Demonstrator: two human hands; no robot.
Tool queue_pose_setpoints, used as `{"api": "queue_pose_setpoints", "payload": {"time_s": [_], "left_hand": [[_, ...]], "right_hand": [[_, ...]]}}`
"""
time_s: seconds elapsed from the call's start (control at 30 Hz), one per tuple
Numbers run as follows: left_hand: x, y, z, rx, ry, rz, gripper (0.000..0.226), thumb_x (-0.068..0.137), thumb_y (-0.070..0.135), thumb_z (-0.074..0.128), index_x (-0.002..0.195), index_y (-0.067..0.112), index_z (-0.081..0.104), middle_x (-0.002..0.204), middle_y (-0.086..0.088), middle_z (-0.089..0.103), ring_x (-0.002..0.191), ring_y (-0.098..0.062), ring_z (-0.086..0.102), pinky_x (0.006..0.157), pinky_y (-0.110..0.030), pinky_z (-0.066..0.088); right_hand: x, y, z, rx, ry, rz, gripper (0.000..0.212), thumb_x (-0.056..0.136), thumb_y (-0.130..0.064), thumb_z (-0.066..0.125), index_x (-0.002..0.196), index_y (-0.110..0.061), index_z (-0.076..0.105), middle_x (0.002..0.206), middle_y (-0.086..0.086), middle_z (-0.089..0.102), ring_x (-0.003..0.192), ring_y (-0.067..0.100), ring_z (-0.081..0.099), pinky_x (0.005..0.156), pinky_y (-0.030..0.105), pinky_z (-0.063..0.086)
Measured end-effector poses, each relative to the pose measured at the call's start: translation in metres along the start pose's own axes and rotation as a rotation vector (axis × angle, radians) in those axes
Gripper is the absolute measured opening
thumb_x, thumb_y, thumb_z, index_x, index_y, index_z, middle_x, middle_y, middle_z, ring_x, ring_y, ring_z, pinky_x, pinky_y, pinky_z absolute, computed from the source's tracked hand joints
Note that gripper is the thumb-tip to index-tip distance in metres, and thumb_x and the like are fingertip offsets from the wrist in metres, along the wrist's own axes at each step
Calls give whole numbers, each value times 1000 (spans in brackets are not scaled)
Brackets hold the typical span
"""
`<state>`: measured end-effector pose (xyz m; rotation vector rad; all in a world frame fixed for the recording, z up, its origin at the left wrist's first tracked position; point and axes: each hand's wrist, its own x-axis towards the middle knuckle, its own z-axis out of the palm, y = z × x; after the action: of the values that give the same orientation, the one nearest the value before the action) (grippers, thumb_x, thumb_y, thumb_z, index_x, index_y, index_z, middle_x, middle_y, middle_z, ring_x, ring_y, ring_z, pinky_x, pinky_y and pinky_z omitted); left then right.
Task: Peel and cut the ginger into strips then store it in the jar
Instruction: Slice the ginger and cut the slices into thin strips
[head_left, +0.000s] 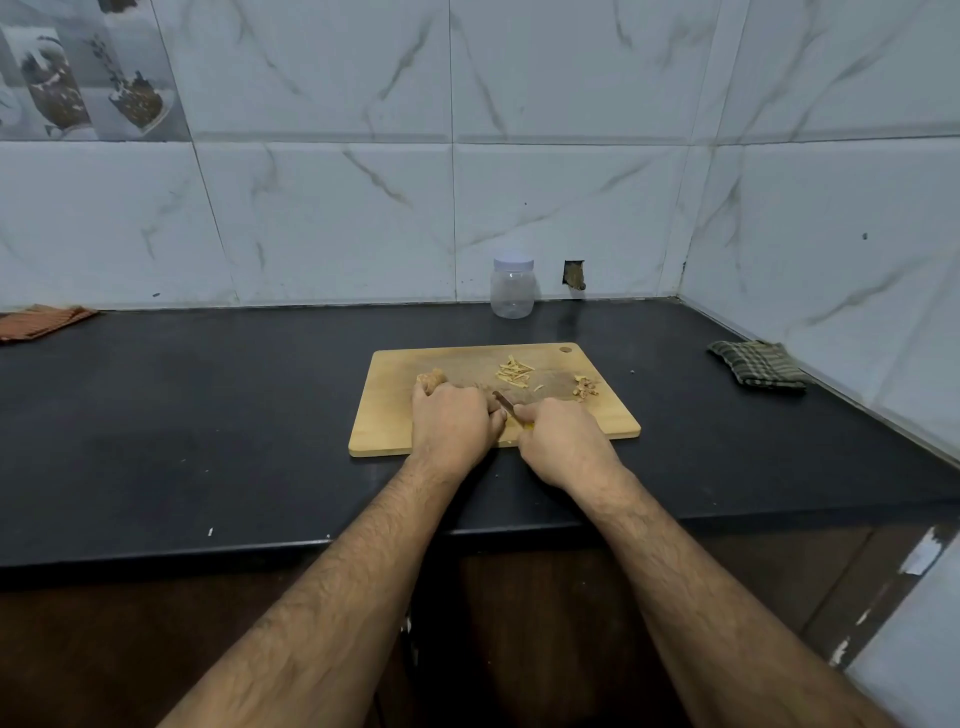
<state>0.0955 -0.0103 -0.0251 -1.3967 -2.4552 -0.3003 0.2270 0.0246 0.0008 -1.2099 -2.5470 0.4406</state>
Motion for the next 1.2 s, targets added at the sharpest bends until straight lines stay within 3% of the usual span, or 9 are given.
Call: {"api": "queue_pose_setpoints", "payload": {"time_s": [0.3,0.47,0.63,0.77,1.0,1.2], "left_hand": [[-3,4,-6,-15,-8,-4,35,98,44,42,97,28,73,98,6,70,100,-17,61,101,-43,29],[-6,2,-3,-46,-9,-11,35,99,46,42,110,32,73,109,6,68,114,-14,56,110,-47,23],[-7,1,-1,-83,-6,-29,36,99,48,42,113,33,72,111,7,69,119,-13,54,114,-47,20],[-8,2,-4,-131,-4,-37,32,98,46,45,111,37,73,108,8,69,114,-13,56,113,-46,22],[-9,2,-3,-177,32,-66,27,96,47,51,104,37,74,95,11,71,103,-13,60,109,-45,30],[-10,2,-2,-123,66,-22,29,97,46,49,102,35,75,98,10,71,106,-12,59,103,-42,28]], "right_hand": [[-14,6,-2,-21,-31,-5,51,93,-11,48,138,-33,57,129,4,64,115,24,58,92,36,52],[-27,15,-3,-29,-47,-6,42,93,-13,47,128,-33,62,116,3,66,97,21,56,80,33,52],[-35,21,-5,-17,-25,35,49,96,-18,50,142,-35,53,133,2,61,113,20,59,89,33,52],[-27,19,-5,11,4,45,49,95,-18,50,141,-34,54,132,2,62,110,20,60,88,33,53],[-14,8,-4,76,31,3,57,94,-14,49,147,-32,47,145,0,54,121,21,57,95,32,51],[-9,0,0,70,31,-34,53,95,-12,48,145,-28,50,142,0,57,126,21,54,101,32,48]]}}
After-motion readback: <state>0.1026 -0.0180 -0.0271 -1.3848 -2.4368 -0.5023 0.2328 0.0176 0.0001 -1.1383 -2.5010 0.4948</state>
